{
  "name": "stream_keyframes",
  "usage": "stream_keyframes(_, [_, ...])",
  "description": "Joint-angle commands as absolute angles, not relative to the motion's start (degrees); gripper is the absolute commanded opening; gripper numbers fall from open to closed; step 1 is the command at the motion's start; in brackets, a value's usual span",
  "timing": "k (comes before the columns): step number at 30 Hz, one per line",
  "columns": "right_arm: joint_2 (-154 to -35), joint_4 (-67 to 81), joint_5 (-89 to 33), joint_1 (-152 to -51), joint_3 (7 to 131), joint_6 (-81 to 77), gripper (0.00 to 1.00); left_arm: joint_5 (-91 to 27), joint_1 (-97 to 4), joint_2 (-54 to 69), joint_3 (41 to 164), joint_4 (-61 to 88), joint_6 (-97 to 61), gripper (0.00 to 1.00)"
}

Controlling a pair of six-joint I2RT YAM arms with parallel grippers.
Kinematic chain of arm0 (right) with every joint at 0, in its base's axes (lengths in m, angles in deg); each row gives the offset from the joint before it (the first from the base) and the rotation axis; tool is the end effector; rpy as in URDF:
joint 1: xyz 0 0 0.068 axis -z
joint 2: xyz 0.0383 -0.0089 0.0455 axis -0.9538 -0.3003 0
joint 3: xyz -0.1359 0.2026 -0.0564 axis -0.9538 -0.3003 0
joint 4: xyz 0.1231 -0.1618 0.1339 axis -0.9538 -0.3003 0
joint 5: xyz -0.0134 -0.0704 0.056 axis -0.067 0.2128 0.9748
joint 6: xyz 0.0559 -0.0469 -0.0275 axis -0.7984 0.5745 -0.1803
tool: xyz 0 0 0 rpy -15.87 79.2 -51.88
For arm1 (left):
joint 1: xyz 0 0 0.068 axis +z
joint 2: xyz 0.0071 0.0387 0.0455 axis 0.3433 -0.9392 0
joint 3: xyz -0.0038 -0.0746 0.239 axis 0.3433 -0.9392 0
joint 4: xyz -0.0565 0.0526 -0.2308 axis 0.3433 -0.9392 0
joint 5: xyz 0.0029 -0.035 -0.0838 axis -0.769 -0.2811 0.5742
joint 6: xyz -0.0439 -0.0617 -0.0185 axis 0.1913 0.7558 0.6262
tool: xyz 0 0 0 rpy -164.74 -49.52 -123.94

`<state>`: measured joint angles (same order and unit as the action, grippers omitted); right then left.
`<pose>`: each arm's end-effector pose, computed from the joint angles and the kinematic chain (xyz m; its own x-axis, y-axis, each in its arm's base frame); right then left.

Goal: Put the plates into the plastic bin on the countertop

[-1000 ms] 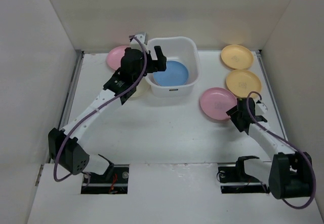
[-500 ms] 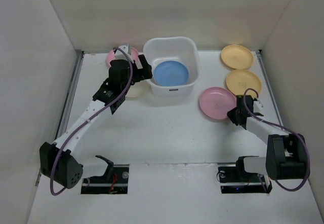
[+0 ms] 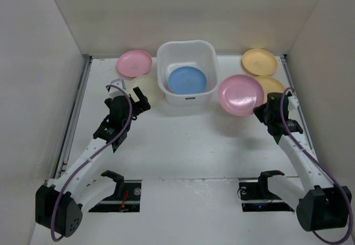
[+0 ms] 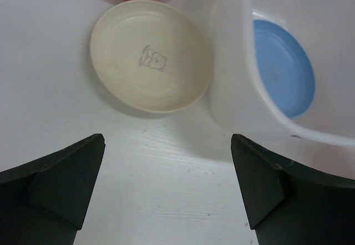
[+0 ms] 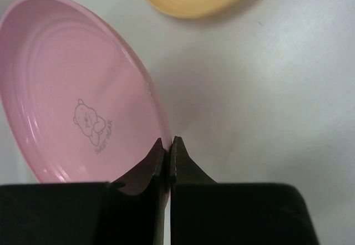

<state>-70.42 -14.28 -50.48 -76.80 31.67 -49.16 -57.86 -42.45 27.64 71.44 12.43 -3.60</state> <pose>0.2279 0.0004 0.2105 -0.2846 0.7631 -0.5803 0.5883 0.6170 0.5228 0.2392 -0.0763 0.2814 -0.2330 -0.3605 -0.9032 -0.0168 0.9301 -0.3669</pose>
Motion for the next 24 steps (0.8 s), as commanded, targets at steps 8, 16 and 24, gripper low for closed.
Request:
stream_keyframes(8, [-80.8,-11.6,-54.1,-85.6,59.8,-41.9,0.00,-65.5,-41.7,38.0,58.6,12.1,3.4,1.00])
stream_keyframes(16, [-105.4,-9.4,-52.3,-93.4,81.1,-35.0,0.01,-64.6,-42.0,38.3,58.0,11.3,4.7,1.00])
stream_keyframes(24, [-120.5,-7.9,-53.3,-96.9,92.9,-27.3,0.03,-64.6,-41.2,38.6,56.9,10.5,5.5,1.00])
